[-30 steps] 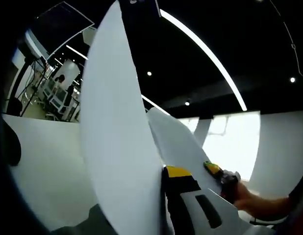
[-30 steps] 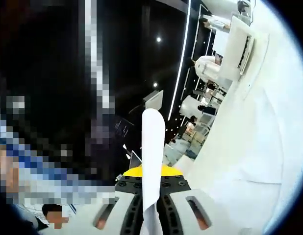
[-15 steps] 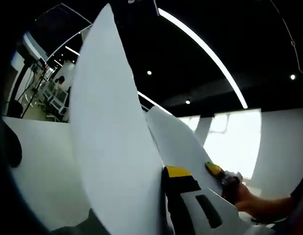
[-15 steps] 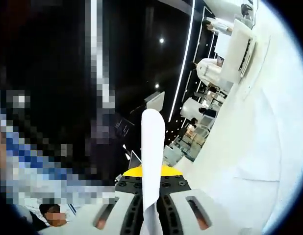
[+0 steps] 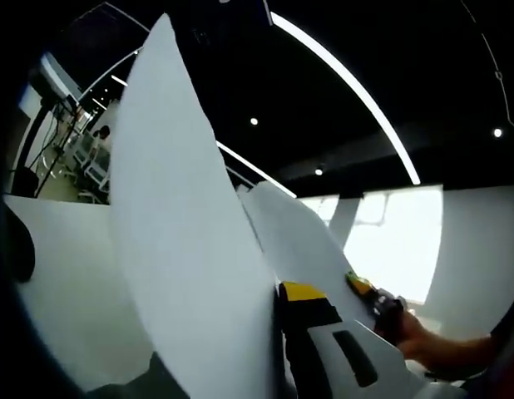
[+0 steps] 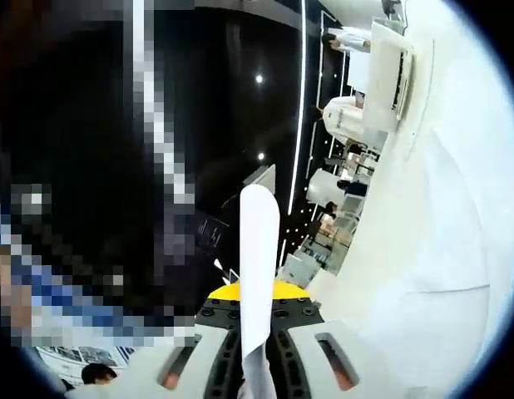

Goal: Organize the stack of printing papers by aligning and flattening the scattered papers on the table

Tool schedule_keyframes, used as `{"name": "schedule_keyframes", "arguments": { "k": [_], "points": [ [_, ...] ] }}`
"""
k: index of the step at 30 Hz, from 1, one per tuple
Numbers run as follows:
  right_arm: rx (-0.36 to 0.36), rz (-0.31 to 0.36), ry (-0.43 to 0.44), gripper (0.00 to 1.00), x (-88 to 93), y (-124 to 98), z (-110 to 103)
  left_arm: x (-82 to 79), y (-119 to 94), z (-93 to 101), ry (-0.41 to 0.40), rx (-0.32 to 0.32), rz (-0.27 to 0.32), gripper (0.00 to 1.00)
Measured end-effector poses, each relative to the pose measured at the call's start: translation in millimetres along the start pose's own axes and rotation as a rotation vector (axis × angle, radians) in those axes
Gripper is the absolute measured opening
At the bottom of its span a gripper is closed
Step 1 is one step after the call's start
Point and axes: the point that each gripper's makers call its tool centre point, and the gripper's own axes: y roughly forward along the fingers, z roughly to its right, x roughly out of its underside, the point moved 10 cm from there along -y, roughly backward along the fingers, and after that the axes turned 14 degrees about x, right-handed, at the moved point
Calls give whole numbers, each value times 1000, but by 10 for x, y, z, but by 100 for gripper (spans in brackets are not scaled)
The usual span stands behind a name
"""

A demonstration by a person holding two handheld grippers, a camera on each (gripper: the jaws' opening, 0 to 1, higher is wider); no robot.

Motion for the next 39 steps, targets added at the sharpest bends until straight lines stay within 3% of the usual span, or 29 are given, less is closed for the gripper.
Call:
{"name": "schedule_keyframes", "arguments": {
  "k": [11,28,39],
  "points": [
    [14,-33,-37,1,197,86,-25,3,11,-11,-8,1,-4,11],
    [39,-77,-78,3,456,164,-68,-24,1,-40,-33,-1,37,17],
    [46,-83,-64,3,600,138,-180,-23,2,-55,-32,-9,42,19]
  ]
}}
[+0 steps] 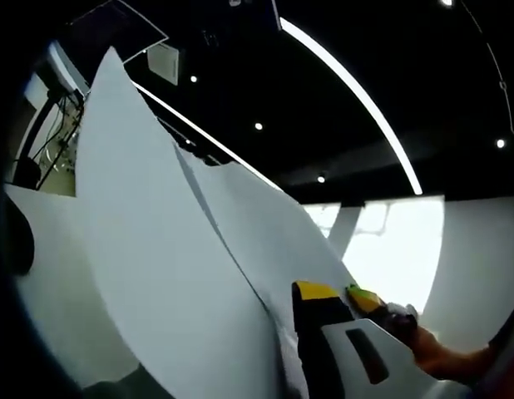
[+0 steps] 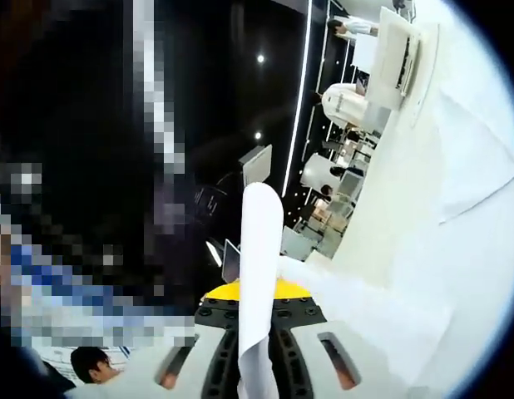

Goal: Organize the stack of printing papers by aligning and flattening the scattered papers on the table

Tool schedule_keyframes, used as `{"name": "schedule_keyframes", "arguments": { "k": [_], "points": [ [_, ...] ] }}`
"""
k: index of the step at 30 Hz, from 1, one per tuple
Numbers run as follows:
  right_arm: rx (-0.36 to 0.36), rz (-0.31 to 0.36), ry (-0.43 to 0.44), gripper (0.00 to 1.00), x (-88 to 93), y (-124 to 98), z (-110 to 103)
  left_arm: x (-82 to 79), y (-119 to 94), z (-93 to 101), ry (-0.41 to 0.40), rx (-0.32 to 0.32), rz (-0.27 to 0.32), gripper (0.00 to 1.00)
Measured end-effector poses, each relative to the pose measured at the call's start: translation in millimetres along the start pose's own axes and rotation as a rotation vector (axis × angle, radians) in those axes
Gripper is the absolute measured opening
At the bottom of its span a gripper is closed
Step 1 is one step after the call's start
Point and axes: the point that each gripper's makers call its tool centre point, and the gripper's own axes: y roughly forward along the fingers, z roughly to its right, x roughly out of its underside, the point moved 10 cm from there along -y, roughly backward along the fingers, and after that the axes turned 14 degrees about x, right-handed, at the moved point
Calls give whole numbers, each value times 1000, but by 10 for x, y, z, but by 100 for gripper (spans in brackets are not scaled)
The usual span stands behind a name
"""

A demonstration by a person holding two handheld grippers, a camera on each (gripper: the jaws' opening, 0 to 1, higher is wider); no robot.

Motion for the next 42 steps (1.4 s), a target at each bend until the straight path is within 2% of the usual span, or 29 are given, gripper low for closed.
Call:
{"name": "schedule_keyframes", "arguments": {
  "k": [8,12,19,24,36,39,42],
  "points": [
    [18,-10,15,2,139,-11,-126,-12,-7,-9,-3,1,9,20],
    [47,-9,54,2,212,-36,-131,-15,-6,-15,-6,1,12,20],
    [79,-2,73,3,344,-69,-141,-19,-4,-22,-8,-3,16,20],
    [82,-32,115,3,419,-82,-151,-25,-5,-26,-10,-6,20,20],
    [85,-68,155,3,542,-126,-201,-30,-11,-20,-15,-6,31,20],
    [92,-91,209,2,576,-143,-169,-26,-11,-19,-16,-8,33,21],
    [109,-104,191,1,588,-157,-146,-29,-13,-14,-26,-7,45,24]
  ]
}}
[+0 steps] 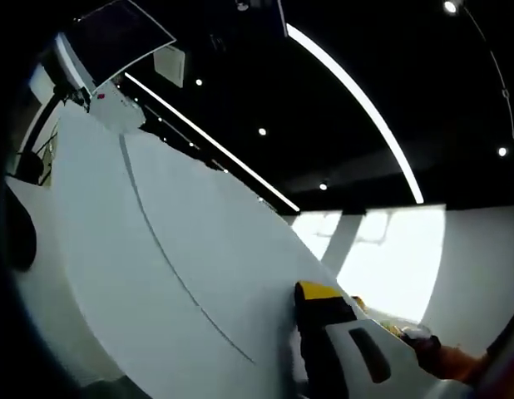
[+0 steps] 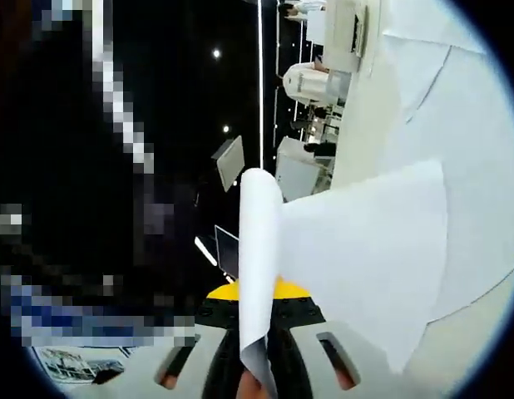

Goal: Organize the stack of printing papers by aligning and flattening the scattered papers on the table

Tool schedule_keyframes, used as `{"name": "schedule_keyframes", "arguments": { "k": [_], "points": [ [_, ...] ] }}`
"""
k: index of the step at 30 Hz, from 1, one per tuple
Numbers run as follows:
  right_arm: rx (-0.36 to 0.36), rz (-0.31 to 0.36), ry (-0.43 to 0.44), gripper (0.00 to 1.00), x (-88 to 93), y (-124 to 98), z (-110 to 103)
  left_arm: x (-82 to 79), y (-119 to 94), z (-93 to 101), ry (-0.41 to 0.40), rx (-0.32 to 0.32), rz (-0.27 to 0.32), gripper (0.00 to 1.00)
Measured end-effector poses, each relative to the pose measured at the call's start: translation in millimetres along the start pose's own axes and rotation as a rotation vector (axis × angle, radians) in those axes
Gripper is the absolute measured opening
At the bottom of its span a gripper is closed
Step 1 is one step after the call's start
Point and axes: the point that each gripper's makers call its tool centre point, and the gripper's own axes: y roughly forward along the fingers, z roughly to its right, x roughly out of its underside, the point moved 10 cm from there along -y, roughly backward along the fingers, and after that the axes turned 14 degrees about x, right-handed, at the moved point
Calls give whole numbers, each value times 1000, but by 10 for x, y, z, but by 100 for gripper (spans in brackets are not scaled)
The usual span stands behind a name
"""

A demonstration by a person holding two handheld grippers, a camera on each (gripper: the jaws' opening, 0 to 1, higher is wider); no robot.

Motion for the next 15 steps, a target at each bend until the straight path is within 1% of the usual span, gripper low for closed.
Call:
{"name": "schedule_keyframes", "arguments": {
  "k": [2,4,6,8,9,11,15],
  "points": [
    [-6,-7,-22,0,1,-10,-20,-5,-1,-5,-11,-2,9,25],
    [-3,-12,-63,0,-3,-10,-26,-3,0,-2,-14,-1,10,26],
    [-2,-5,-67,0,-8,-9,-19,0,2,1,-10,-2,8,25],
    [-3,-33,-63,0,8,1,-7,6,6,7,-8,-2,3,25],
    [10,-35,-68,0,21,-2,6,7,7,7,-7,-1,2,25],
    [21,-37,-90,0,49,-10,15,10,7,9,-6,-2,2,25],
    [14,-44,-137,0,66,-19,-17,15,7,14,-5,0,-2,24]
  ]
}}
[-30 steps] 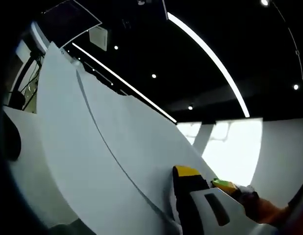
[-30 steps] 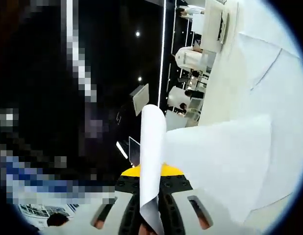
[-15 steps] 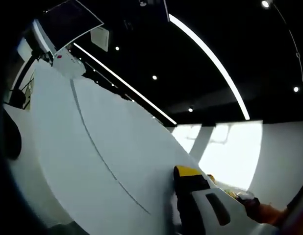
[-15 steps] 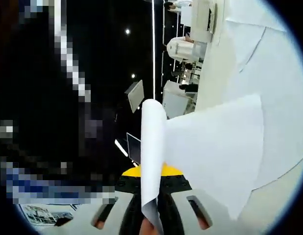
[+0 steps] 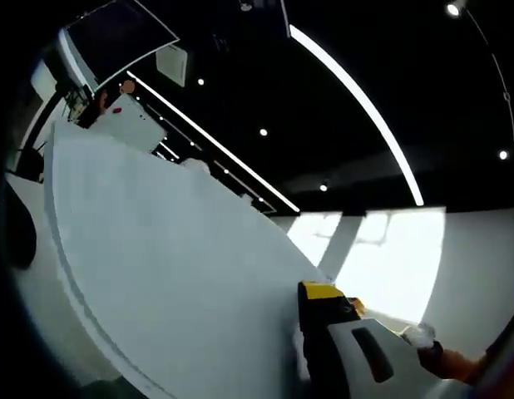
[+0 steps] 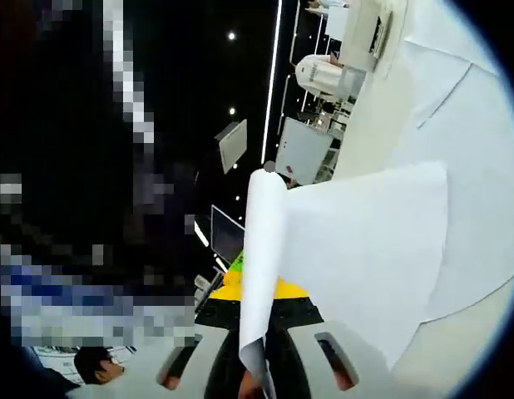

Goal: Organize the stack of printing papers by aligning and flattening the scattered papers on the table

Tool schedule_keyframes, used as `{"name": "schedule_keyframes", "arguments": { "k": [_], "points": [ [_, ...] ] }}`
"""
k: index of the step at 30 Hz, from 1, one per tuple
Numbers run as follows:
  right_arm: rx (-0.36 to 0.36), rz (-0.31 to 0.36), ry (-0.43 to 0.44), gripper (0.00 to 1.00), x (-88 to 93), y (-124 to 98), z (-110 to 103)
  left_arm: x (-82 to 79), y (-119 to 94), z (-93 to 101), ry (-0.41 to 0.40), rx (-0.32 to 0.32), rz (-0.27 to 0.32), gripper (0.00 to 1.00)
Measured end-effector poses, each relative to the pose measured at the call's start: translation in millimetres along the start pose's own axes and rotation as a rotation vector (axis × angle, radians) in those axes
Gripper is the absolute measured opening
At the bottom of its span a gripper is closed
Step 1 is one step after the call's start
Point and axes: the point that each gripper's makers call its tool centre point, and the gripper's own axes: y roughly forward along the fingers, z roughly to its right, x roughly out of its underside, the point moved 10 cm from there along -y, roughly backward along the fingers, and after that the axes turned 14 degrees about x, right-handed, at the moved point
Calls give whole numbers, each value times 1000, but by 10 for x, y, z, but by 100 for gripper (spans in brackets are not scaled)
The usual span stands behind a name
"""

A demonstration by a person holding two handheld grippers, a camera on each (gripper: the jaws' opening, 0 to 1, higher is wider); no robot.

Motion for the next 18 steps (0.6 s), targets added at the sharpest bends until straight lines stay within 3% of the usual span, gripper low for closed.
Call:
{"name": "schedule_keyframes", "arguments": {
  "k": [7,11,18],
  "points": [
    [6,1,0,1,10,10,18,29,9,16,36,-2,-43,13],
    [2,0,-8,2,30,14,-5,8,-10,13,72,-3,-35,9],
    [3,10,-13,5,29,16,-17,-37,-41,-7,60,-2,9,7]
  ]
}}
